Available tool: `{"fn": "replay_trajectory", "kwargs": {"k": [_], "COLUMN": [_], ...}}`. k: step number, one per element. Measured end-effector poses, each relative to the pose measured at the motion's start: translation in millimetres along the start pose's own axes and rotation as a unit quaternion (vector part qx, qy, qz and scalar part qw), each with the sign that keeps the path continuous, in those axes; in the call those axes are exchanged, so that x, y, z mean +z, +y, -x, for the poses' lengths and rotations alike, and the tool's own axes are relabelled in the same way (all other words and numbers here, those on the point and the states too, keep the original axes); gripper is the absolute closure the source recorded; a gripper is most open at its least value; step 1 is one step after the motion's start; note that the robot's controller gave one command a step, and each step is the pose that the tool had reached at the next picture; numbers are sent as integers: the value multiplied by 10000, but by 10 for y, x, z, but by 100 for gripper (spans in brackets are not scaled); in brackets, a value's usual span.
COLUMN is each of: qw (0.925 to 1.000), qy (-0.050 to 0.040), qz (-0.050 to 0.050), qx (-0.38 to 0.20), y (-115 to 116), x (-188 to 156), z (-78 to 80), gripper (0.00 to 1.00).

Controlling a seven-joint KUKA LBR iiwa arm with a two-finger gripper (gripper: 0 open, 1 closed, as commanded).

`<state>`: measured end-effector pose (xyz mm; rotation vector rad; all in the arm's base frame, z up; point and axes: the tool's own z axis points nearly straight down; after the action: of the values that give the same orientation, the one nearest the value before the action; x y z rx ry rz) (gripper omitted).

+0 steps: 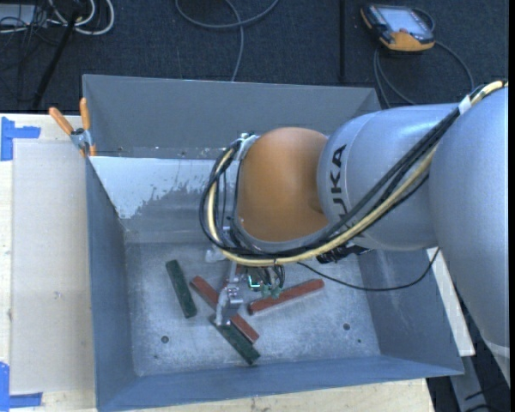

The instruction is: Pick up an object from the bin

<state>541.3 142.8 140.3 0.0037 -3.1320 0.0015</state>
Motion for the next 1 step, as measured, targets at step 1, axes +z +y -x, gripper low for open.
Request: {"fn": "replay_trajectory", "kwargs": {"k": [1], "qw": [10000], "qy": [-37], "qz": [6], "qx": [16], "y": [-4], "x": [-41], "z": [19], "gripper": [0]}}
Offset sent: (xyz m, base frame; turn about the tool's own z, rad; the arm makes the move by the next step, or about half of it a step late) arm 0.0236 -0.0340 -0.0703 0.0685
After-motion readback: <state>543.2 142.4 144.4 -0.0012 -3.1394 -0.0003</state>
